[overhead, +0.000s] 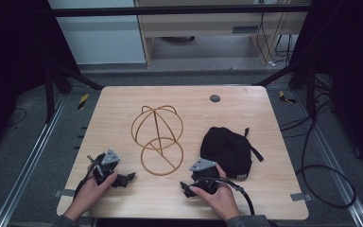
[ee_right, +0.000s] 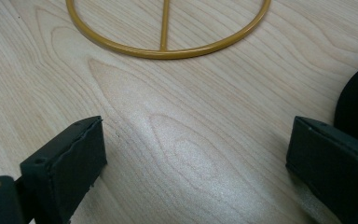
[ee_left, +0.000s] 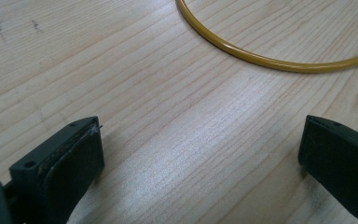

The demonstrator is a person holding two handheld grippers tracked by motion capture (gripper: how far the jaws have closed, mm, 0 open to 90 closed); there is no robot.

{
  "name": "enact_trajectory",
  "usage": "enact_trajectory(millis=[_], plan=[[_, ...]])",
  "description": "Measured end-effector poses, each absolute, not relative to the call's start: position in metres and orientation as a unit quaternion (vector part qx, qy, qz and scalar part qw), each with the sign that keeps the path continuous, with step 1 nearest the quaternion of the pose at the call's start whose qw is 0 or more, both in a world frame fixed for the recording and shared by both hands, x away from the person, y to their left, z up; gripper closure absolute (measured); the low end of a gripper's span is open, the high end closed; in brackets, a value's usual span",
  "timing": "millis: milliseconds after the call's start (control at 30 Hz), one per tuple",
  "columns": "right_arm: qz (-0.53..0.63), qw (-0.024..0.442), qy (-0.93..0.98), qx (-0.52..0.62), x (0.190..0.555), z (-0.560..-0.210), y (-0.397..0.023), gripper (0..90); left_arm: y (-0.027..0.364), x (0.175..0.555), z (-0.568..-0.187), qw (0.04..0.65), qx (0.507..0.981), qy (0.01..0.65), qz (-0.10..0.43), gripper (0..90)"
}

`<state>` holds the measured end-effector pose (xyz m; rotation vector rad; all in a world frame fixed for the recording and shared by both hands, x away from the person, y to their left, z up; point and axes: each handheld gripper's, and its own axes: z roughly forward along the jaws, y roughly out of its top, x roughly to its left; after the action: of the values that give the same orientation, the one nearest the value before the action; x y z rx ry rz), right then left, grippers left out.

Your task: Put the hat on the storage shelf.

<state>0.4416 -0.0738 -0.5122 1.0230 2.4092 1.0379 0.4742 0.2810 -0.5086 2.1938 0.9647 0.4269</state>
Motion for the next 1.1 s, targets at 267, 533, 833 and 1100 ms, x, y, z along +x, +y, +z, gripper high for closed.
enact_trajectory(millis=[267, 533, 833, 1100], plan=[[0.354, 0.162, 0.848, 0.36, 0.44, -0.509, -0.073, 10.0, 0.281, 0.474, -0.509, 0.346, 0.845, 0.372, 0.164, 0.0], [0.355, 0.169, 0.846, 0.361, 0.422, -0.493, -0.082, 7.4, 0.281, 0.474, -0.509, 0.346, 0.845, 0.372, 0.164, 0.0], [0.387, 0.226, 0.8, 0.398, 0.402, -0.467, -0.122, 8.9, 0.281, 0.474, -0.509, 0.346, 0.845, 0.372, 0.164, 0.0], [0.401, 0.298, 0.731, 0.464, 0.39, -0.448, -0.169, 6.3, 0.281, 0.474, -0.509, 0.346, 0.845, 0.372, 0.165, 0.0]])
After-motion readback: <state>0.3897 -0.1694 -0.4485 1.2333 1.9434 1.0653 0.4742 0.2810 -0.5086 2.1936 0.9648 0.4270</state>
